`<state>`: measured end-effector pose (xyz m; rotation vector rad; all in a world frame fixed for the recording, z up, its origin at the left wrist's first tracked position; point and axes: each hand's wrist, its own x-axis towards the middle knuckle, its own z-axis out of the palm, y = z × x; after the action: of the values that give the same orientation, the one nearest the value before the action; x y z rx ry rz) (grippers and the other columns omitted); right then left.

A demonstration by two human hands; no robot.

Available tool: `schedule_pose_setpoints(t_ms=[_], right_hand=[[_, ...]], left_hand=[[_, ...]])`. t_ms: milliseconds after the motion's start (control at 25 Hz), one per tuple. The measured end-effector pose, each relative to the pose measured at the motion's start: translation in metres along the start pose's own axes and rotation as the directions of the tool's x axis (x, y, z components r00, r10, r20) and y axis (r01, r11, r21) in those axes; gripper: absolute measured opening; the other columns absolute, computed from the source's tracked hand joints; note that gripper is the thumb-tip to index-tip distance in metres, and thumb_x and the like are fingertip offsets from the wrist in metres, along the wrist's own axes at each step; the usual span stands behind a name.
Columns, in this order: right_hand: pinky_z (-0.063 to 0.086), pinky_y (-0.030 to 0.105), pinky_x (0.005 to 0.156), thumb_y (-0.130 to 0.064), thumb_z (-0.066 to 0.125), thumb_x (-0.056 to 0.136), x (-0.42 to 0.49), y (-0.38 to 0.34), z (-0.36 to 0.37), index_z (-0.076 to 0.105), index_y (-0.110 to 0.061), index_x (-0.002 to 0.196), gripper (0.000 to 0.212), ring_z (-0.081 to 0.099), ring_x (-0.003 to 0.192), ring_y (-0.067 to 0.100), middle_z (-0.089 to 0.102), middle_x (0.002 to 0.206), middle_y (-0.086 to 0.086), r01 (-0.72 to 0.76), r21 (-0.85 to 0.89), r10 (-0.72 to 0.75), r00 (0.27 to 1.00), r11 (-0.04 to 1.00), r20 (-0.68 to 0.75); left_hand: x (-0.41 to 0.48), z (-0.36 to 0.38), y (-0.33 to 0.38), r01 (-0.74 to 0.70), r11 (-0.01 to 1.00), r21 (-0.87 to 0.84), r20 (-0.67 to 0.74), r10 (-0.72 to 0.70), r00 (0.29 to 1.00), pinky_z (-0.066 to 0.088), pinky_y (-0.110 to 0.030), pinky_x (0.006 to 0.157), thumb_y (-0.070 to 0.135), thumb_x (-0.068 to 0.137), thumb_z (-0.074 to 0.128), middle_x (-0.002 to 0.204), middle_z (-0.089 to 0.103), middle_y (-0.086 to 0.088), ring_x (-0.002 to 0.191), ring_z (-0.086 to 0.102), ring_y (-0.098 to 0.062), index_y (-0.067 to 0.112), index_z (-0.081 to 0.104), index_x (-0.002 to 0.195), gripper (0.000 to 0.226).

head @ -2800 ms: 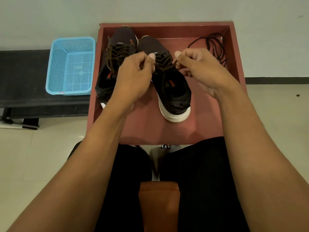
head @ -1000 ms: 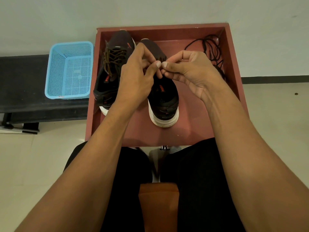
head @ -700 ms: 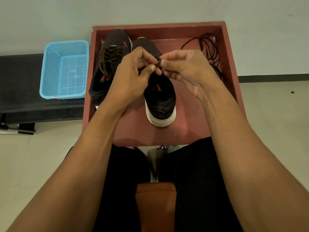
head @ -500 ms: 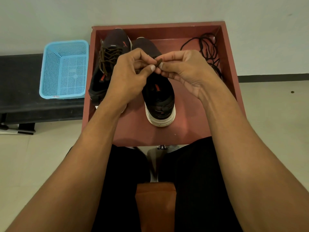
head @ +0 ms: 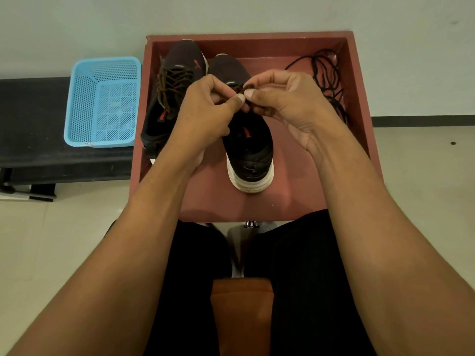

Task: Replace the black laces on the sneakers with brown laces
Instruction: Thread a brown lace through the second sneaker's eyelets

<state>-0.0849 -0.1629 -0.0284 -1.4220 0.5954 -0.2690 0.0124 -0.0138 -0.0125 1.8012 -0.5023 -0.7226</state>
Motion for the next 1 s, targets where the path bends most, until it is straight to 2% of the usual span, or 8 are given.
schedule_pose_setpoints(t_ms=[200, 320, 400, 480, 600, 720, 840, 1000], right_hand=[[0.06, 0.032, 0.078, -0.004, 0.079, 0.091, -0.0002, 0.0009, 0.0021, 0.075, -0.001, 0.105, 0.016, 0.074, 0.078, 0.02, 0.079, 0.084, 0.013, 0.106, -0.112, -0.107, 0.994, 0.988, -0.001], [0.06, 0.039, 0.085, -0.007, 0.079, 0.091, -0.0006, -0.0001, -0.0009, 0.072, -0.004, 0.11, 0.021, 0.074, 0.083, 0.024, 0.079, 0.088, 0.016, 0.123, -0.131, -0.12, 0.992, 0.984, 0.033], [0.059, 0.032, 0.083, -0.011, 0.081, 0.09, -0.0018, -0.0022, -0.0014, 0.072, -0.005, 0.112, 0.024, 0.074, 0.084, 0.021, 0.079, 0.091, 0.019, 0.098, -0.107, -0.093, 0.994, 0.989, 0.056], [0.058, 0.028, 0.08, -0.017, 0.084, 0.09, -0.0017, -0.0024, 0.0, 0.075, -0.002, 0.109, 0.027, 0.074, 0.082, 0.019, 0.079, 0.091, 0.018, 0.098, -0.109, -0.094, 0.995, 0.989, 0.035], [0.059, 0.026, 0.079, -0.013, 0.082, 0.091, 0.0005, 0.0001, 0.0038, 0.077, -0.001, 0.104, 0.018, 0.074, 0.079, 0.015, 0.08, 0.086, 0.015, 0.111, -0.124, -0.113, 0.994, 0.986, -0.01], [0.057, 0.023, 0.078, -0.005, 0.079, 0.092, 0.001, 0.0015, 0.002, 0.076, -0.004, 0.106, 0.013, 0.072, 0.076, 0.011, 0.08, 0.083, 0.007, 0.078, -0.091, -0.077, 0.997, 0.993, 0.012], [0.058, 0.024, 0.081, -0.001, 0.078, 0.091, -0.0001, -0.0005, -0.0031, 0.073, -0.006, 0.105, 0.015, 0.074, 0.08, 0.014, 0.08, 0.086, 0.006, 0.024, 0.013, -0.025, 1.0, 1.0, 0.017], [0.059, 0.024, 0.08, 0.002, 0.08, 0.088, -0.001, -0.002, -0.0001, 0.07, -0.003, 0.106, 0.021, 0.076, 0.083, 0.017, 0.08, 0.09, 0.011, 0.006, 0.07, -0.007, 1.0, 0.998, 0.017]], left_hand=[[0.0014, -0.0017, -0.001, 0.051, 0.99, -0.135, 0.038, -0.046, 0.998, 0.038, -0.023, 0.052, 0.01, 0.101, 0.067, 0.086, 0.074, -0.009, 0.054, 0.055, 0.0, 0.013, 0.05, 0.107, 0.018], [0.0018, -0.0033, -0.0038, -0.001, 0.992, -0.127, 0.028, 0.004, 1.0, 0.039, -0.023, 0.052, 0.009, 0.1, 0.068, 0.085, 0.077, -0.01, 0.073, 0.07, -0.012, 0.014, 0.053, 0.099, 0.017], [0.0005, -0.002, -0.0045, -0.044, 0.995, -0.089, -0.005, 0.044, 0.999, 0.042, -0.024, 0.052, 0.011, 0.099, 0.071, 0.085, 0.079, -0.009, 0.082, 0.075, -0.024, 0.013, 0.054, 0.097, 0.017], [-0.0018, 0.0019, -0.0038, -0.095, 0.995, -0.027, -0.023, 0.095, 0.995, 0.045, -0.022, 0.053, 0.013, 0.097, 0.073, 0.083, 0.079, -0.008, 0.078, 0.077, -0.024, 0.011, 0.056, 0.094, 0.018], [-0.0027, 0.0039, -0.004, -0.127, 0.991, 0.033, -0.036, 0.128, 0.991, 0.047, -0.022, 0.055, 0.013, 0.094, 0.078, 0.08, 0.078, -0.011, 0.069, 0.073, -0.022, 0.009, 0.059, 0.088, 0.02], [-0.0011, -0.0021, -0.0038, -0.047, 0.998, -0.053, 0.03, 0.048, 0.998, 0.043, -0.025, 0.054, 0.01, 0.094, 0.076, 0.087, 0.076, -0.018, 0.068, 0.064, -0.021, 0.01, 0.059, 0.088, 0.018], [0.0008, -0.0034, -0.0014, 0.064, 0.981, -0.181, 0.111, -0.044, 0.993, 0.037, -0.023, 0.053, 0.005, 0.104, 0.06, 0.084, 0.069, -0.011, 0.056, 0.046, -0.006, 0.009, 0.055, 0.098, 0.009], [0.0017, -0.0004, 0.0018, 0.085, 0.99, -0.114, 0.098, -0.074, 0.992, 0.036, -0.021, 0.053, 0.007, 0.11, 0.046, 0.087, 0.059, -0.004, 0.056, 0.04, -0.004, 0.013, 0.048, 0.111, 0.006]])
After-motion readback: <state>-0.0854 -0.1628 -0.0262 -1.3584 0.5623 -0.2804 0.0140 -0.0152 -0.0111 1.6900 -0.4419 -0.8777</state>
